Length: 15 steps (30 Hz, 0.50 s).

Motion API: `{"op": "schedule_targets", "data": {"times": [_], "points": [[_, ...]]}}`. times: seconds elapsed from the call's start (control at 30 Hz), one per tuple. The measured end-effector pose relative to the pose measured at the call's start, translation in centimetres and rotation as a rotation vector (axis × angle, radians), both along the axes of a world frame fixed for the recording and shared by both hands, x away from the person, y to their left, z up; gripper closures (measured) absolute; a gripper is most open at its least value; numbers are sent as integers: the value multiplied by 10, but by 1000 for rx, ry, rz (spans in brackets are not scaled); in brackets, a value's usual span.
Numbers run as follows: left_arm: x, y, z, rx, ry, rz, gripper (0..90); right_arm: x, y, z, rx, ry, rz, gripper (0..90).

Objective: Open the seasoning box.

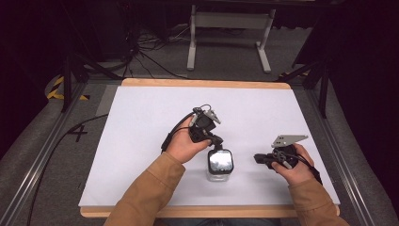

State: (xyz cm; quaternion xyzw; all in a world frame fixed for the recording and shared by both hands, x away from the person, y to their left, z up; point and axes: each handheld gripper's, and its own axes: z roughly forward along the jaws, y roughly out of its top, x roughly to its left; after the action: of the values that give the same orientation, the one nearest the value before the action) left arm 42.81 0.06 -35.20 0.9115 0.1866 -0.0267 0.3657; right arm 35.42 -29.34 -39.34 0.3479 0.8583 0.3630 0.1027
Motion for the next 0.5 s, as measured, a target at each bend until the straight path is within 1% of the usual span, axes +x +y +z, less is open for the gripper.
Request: {"op": "schedule_targets", "data": {"times": [0.17, 0.23, 0.5], "points": [[1, 0, 0, 4, 3, 1, 893, 0, 1, 0, -1, -3, 4, 863], [2, 0, 0, -4, 15, 2, 894, -1, 1, 1, 0, -3, 4, 863], [3, 1, -1, -10, 31, -2, 895, -2, 3, 1, -3, -4, 9, 866]]}}
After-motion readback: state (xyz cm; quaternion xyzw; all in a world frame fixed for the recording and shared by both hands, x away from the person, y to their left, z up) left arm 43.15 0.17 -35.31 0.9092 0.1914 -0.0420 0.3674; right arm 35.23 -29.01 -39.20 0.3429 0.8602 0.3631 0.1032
